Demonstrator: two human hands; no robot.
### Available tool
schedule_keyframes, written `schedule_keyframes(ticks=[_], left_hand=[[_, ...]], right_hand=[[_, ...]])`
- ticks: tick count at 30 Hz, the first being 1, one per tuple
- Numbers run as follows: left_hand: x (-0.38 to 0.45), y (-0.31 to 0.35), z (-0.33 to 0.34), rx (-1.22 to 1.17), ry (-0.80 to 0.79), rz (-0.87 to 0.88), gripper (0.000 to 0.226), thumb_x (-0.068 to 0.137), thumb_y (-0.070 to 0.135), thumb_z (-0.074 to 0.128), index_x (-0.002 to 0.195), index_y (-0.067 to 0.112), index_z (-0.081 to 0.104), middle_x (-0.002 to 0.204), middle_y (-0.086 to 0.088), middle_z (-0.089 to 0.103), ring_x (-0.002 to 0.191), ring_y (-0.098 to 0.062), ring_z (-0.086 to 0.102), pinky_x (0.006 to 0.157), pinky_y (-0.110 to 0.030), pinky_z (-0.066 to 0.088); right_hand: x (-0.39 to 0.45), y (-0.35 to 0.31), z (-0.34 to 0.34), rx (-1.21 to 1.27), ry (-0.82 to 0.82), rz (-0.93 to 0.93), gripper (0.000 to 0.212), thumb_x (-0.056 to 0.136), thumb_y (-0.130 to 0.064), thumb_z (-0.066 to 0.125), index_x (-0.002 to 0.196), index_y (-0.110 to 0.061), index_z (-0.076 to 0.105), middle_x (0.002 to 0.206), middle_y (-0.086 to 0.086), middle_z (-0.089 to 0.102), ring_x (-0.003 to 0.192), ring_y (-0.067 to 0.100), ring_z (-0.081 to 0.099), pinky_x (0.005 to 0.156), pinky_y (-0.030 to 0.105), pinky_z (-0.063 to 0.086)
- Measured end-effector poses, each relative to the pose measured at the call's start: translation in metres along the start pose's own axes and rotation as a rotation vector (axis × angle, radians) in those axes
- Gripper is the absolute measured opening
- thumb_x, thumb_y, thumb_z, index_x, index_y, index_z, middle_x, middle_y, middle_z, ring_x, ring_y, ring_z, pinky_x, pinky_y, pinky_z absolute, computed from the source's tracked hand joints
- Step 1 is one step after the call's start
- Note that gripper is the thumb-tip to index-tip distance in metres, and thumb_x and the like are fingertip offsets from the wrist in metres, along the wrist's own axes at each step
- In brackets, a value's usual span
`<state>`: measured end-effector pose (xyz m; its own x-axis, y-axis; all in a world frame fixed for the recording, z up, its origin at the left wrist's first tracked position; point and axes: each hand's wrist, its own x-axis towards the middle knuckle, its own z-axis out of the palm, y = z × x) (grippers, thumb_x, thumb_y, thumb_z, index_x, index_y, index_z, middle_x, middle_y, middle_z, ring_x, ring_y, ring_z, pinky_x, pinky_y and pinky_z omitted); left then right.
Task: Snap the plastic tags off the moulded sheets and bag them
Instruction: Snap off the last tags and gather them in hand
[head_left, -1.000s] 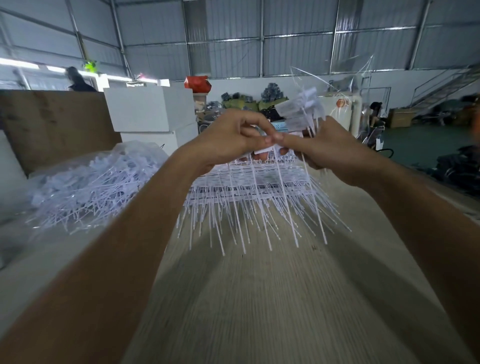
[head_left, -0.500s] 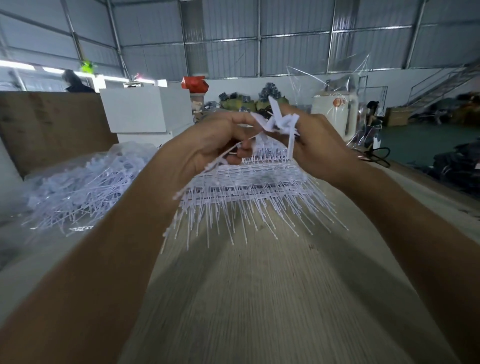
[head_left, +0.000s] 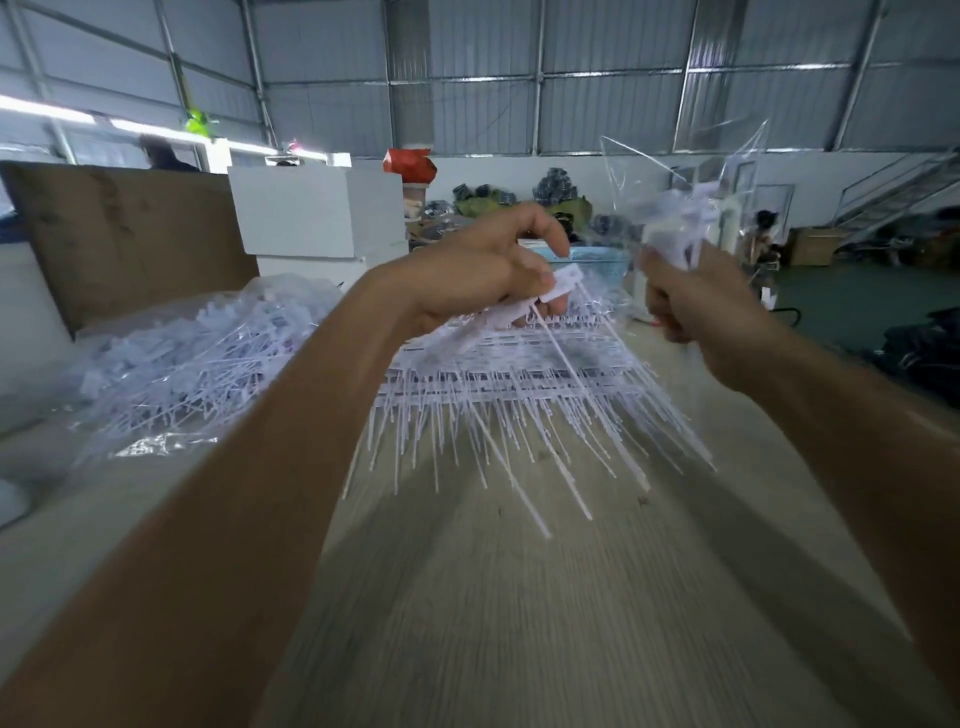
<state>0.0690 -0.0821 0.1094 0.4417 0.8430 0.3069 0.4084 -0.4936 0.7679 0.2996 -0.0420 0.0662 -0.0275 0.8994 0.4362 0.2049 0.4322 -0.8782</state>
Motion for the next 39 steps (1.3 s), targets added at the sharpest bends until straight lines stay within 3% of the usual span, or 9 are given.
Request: schedule_keyframes(ticks=[5,9,14,19,22,28,31,34,39], left_hand=[[-0.003,-0.001,0.000,0.011,-0.037,0.035,0.033,0.093,-0.012,0.057,0.111,0.014,0.048,0.099,-0.010,0.077,0.099,-0.024,0.071,0.085,-0.035,0.051],[0.001,-0.005,0.000,0.021,0.113,0.060,0.038,0.084,-0.004,0.075,0.110,0.012,0.052,0.103,-0.010,0.071,0.091,-0.021,0.071,0.089,-0.042,0.058],[0.001,-0.008,0.003,0.073,0.129,0.113,0.035,0.081,0.002,0.080,0.104,0.012,0.056,0.103,-0.012,0.070,0.088,-0.017,0.072,0.083,-0.032,0.059],[0.003,-0.015,0.003,0.196,0.117,0.006,0.026,0.093,0.030,0.067,0.102,0.006,0.067,0.092,-0.003,0.074,0.090,-0.021,0.071,0.082,-0.031,0.055],[0.002,-0.017,0.007,0.107,0.119,0.057,0.022,0.102,0.023,0.057,0.091,0.011,0.071,0.083,-0.007,0.073,0.077,-0.024,0.068,0.070,-0.024,0.051],[0.009,-0.016,0.012,-0.164,0.184,0.011,0.026,0.103,0.014,0.051,0.083,0.002,0.063,0.055,0.000,0.053,0.051,-0.012,0.043,0.051,-0.023,0.033],[0.010,-0.014,0.014,-0.415,0.101,-0.109,0.025,0.101,0.008,0.044,0.077,0.010,0.052,0.052,0.003,0.037,0.048,-0.011,0.024,0.050,-0.025,0.017],[0.009,-0.012,0.014,-0.547,-0.011,-0.240,0.029,0.094,0.003,0.037,0.068,0.017,0.041,0.049,0.006,0.026,0.052,-0.012,0.007,0.053,-0.027,0.007],[0.005,-0.002,0.009,-0.280,-0.021,-0.129,0.036,0.100,0.017,0.049,0.065,0.015,0.049,0.053,0.002,0.031,0.051,-0.013,0.016,0.056,-0.032,0.011]], right_hand=[[-0.014,-0.013,0.026,0.045,-0.201,-0.035,0.033,0.094,-0.040,0.069,0.063,-0.029,0.071,0.046,-0.014,0.046,0.039,0.002,0.035,0.039,0.018,0.028],[-0.014,-0.016,0.020,0.212,-0.335,0.082,0.049,0.082,-0.066,0.063,0.066,-0.021,0.075,0.054,-0.006,0.033,0.047,0.010,0.025,0.044,0.023,0.019],[-0.018,-0.017,0.018,0.159,-0.427,-0.005,0.037,0.085,-0.045,0.072,0.056,-0.027,0.060,0.051,-0.009,0.040,0.044,0.008,0.029,0.042,0.019,0.025],[-0.014,-0.022,0.016,0.317,-0.312,-0.077,0.021,0.097,-0.021,0.066,0.077,-0.019,0.060,0.054,-0.010,0.044,0.044,0.005,0.033,0.042,0.017,0.027],[-0.015,-0.021,0.017,0.363,-0.264,-0.072,0.016,0.096,-0.021,0.067,0.083,-0.015,0.061,0.057,-0.006,0.044,0.046,0.007,0.031,0.042,0.020,0.023],[-0.018,-0.031,0.010,0.056,-0.199,-0.237,0.019,0.087,-0.016,0.077,0.091,0.001,0.068,0.062,0.000,0.064,0.050,0.013,0.046,0.044,0.023,0.032],[-0.024,-0.041,0.008,-0.165,-0.225,-0.403,0.020,0.087,-0.027,0.077,0.102,-0.023,0.065,0.077,-0.018,0.071,0.068,0.001,0.067,0.059,0.013,0.053],[-0.022,-0.048,0.009,-0.482,-0.196,-0.551,0.014,0.088,-0.044,0.072,0.094,-0.037,0.062,0.089,-0.007,0.072,0.084,0.025,0.069,0.077,0.043,0.059],[0.002,-0.030,-0.001,-0.709,0.060,-0.482,0.020,0.103,-0.014,0.053,0.113,-0.013,0.070,0.088,0.010,0.068,0.065,0.013,0.059,0.057,0.024,0.050]])
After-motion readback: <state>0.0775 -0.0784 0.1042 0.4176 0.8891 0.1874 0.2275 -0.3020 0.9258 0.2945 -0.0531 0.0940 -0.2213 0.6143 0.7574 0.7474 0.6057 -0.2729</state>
